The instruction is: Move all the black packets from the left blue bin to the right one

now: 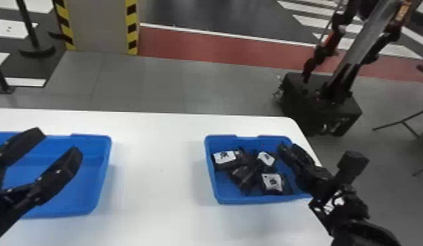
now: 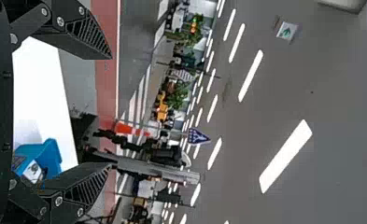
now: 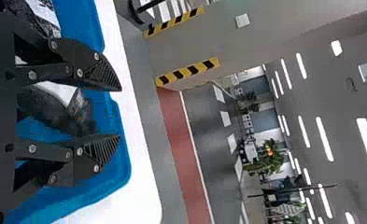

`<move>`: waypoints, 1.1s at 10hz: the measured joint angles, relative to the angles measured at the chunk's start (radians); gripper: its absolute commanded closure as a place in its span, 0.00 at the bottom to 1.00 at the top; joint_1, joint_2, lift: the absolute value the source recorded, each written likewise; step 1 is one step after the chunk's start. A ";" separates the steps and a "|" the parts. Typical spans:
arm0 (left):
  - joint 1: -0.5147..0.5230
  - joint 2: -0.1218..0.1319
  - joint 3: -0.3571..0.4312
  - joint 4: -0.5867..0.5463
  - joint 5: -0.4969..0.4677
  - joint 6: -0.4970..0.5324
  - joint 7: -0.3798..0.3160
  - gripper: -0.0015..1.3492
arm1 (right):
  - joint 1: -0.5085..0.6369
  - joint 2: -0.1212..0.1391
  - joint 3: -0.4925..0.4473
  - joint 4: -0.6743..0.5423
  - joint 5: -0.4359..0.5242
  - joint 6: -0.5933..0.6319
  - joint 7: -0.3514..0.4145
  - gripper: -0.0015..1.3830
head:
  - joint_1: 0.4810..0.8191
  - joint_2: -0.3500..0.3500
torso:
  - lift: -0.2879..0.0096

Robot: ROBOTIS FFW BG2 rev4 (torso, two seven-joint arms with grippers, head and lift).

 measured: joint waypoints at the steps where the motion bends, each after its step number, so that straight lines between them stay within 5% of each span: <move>1: 0.063 -0.005 0.019 -0.027 -0.002 -0.052 0.049 0.18 | 0.072 0.023 0.000 -0.097 0.068 -0.036 -0.007 0.15 | 0.63 0.17 | 0.60; 4: 0.249 -0.053 0.066 -0.045 -0.026 -0.230 0.178 0.18 | 0.257 0.118 0.003 -0.224 0.203 -0.306 -0.009 0.14 | 0.63 0.29 | 0.60; 6: 0.308 -0.079 0.087 -0.045 -0.088 -0.301 0.225 0.18 | 0.400 0.127 0.013 -0.342 0.250 -0.434 -0.009 0.14 | 0.63 0.36 | 0.60; 8: 0.363 -0.081 0.074 -0.044 -0.114 -0.373 0.296 0.18 | 0.548 0.128 0.068 -0.452 0.262 -0.494 -0.009 0.14 | 0.63 0.49 | 0.60; 11: 0.429 -0.081 0.030 -0.043 -0.146 -0.516 0.365 0.17 | 0.688 0.128 0.101 -0.491 0.259 -0.503 -0.009 0.14 | 0.63 0.52 | 0.60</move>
